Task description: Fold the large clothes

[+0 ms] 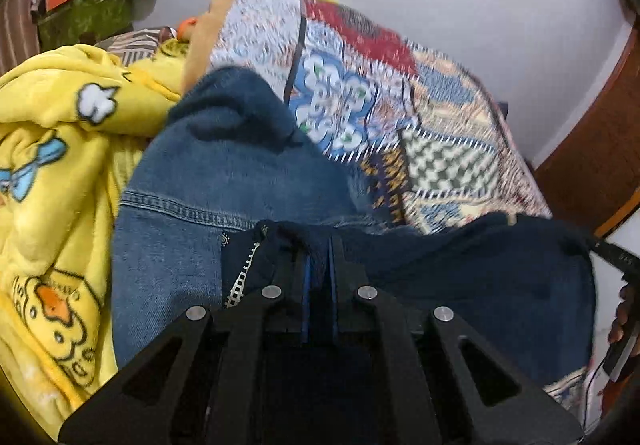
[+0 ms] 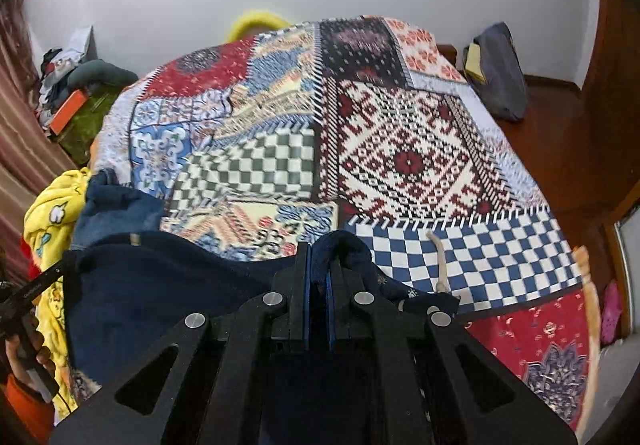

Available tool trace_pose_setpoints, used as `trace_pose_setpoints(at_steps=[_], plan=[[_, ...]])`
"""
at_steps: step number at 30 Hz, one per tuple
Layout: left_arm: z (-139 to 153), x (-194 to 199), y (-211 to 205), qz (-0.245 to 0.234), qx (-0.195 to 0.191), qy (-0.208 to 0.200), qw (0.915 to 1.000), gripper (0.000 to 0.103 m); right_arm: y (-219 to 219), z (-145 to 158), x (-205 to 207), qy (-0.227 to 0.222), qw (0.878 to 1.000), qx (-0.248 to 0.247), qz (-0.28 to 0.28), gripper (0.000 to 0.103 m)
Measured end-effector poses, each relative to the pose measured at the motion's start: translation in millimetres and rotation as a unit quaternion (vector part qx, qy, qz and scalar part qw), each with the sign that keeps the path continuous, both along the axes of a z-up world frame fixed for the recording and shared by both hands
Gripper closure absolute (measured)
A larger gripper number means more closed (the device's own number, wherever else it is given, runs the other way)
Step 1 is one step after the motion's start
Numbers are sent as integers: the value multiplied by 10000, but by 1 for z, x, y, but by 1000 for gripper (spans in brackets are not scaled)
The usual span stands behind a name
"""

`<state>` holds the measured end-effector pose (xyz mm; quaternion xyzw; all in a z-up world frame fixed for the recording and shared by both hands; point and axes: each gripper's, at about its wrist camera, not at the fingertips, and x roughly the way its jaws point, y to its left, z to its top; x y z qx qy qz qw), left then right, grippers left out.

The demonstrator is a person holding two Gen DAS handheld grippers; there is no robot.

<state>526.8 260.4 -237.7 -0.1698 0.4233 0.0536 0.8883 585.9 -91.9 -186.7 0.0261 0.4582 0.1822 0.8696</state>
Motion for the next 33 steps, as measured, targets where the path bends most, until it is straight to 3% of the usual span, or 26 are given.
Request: trace_pose_setpoints(at_steps=[6,8,9,11,13,17,21,25,29,33], plan=[[5,0,-8,-175,290,63,9994,93,-2,6,-7,74,9999,-47,130,93],[17,-6,-14,-257,491,44,9985,87,-1,18,-14,-43,9994,-311,112,82],[23,-10,-16,-273,573,8,9980,81,-1,25,-19,-160,9988,-461,95,77],[35,-16,-19,-267,668,-83,9974,65,-1,39,-30,-504,9963,-691,90,59],[49,-26,-23,-233,729,-186,9969,37,0,59,-49,-821,9935,-779,142,47],[66,-46,-40,-515,846,-322,9946,35,8,77,-81,-993,9916,-670,491,36],[71,-68,-69,-936,1036,-296,9898,35,30,79,-113,-982,9884,-635,972,33],[61,-85,-99,-1318,961,-239,9863,33,63,61,-140,-790,9814,-766,1570,33],[43,-90,-120,-1513,773,-129,9854,33,79,38,-155,-681,9781,-817,1788,33],[11,-86,-131,-1589,627,237,9850,33,88,11,-155,-331,9773,-916,1883,33]])
